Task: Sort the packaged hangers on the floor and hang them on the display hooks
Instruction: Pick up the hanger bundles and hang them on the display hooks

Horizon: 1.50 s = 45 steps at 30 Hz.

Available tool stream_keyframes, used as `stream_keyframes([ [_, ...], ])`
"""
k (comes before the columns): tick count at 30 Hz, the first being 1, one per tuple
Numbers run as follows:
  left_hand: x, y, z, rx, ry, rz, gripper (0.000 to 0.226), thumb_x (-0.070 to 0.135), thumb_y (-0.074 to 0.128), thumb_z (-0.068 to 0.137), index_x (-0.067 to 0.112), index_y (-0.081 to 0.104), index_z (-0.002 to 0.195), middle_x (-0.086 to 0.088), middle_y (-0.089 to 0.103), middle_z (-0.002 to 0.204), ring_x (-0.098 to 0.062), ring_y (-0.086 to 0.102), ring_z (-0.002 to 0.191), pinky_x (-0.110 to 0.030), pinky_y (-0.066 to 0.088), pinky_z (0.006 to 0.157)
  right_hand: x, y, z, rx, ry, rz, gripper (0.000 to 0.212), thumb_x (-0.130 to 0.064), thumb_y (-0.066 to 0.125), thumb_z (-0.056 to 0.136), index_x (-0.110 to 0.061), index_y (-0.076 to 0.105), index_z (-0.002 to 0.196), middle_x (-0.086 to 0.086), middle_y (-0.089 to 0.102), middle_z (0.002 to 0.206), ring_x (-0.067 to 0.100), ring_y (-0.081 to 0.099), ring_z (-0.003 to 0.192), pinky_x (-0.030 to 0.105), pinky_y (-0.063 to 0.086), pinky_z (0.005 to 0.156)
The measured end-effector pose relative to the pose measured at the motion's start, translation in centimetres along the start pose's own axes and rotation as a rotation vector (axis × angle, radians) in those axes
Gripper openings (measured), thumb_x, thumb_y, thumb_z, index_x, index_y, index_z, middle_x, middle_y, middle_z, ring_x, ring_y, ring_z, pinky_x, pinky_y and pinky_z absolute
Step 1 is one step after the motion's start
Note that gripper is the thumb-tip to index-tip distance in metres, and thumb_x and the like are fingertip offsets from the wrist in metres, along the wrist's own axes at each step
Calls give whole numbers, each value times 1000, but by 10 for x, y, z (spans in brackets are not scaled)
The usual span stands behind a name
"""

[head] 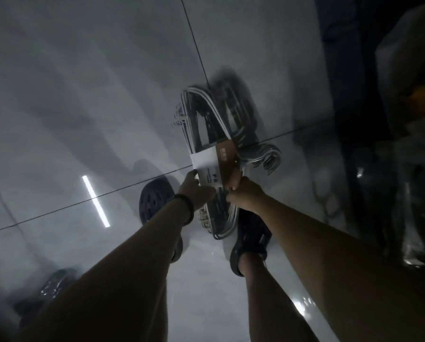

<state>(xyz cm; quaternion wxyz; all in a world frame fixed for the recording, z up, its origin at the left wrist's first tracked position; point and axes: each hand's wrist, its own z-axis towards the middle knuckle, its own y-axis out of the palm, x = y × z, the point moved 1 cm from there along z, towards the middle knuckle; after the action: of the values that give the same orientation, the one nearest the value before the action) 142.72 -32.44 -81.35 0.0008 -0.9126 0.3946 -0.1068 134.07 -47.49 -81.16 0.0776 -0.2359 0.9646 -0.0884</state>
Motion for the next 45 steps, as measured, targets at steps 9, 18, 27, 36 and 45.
stream_keyframes([
  [9, -5, 10, 21, 6, -9, 22, 46, 0, 66, 90, 14, 55, 132, -9, 67, 120, -30, 66, 107, -44, 61, 86, 11, 34, 6, 405, -53, 315, 16, -25, 65, 99, -9, 70, 98, 9, 71, 93, 27, 69, 87, 28, 47, 70],
  [18, 17, 10, -38, -13, -106, -177, 57, -2, 76, 82, 15, 55, 133, -18, 73, 109, -21, 66, 65, -33, 60, 64, 15, -9, -61, 386, -24, 235, 7, -14, 61, 92, -14, 64, 86, 11, 70, 87, 33, 69, 81, 31, 48, 65],
  [27, 59, 7, -124, -241, -6, -170, 68, 0, 83, 76, 12, 51, 135, -10, 68, 126, -22, 64, 102, -34, 49, 69, 24, -49, -149, 431, -184, 274, 16, -11, 59, 97, -19, 60, 83, -8, 61, 76, 15, 62, 72, 12, 34, 55],
  [36, 122, -4, -286, -99, 256, -511, 80, 34, 95, 62, 17, 57, 131, -13, 75, 119, -35, 72, 108, -55, 59, 91, 3, -87, -299, 505, -314, 380, 23, -26, 59, 104, -21, 63, 81, -7, 70, 78, 2, 66, 68, 29, 54, 66],
  [45, 182, -37, -523, -121, 538, -486, 55, 4, 76, 85, 10, 53, 134, -20, 71, 119, -35, 73, 101, -45, 62, 76, -26, -174, -553, 827, -468, 337, 49, -63, 36, 105, -21, 62, 112, -2, 71, 93, 17, 71, 82, 38, 60, 77],
])
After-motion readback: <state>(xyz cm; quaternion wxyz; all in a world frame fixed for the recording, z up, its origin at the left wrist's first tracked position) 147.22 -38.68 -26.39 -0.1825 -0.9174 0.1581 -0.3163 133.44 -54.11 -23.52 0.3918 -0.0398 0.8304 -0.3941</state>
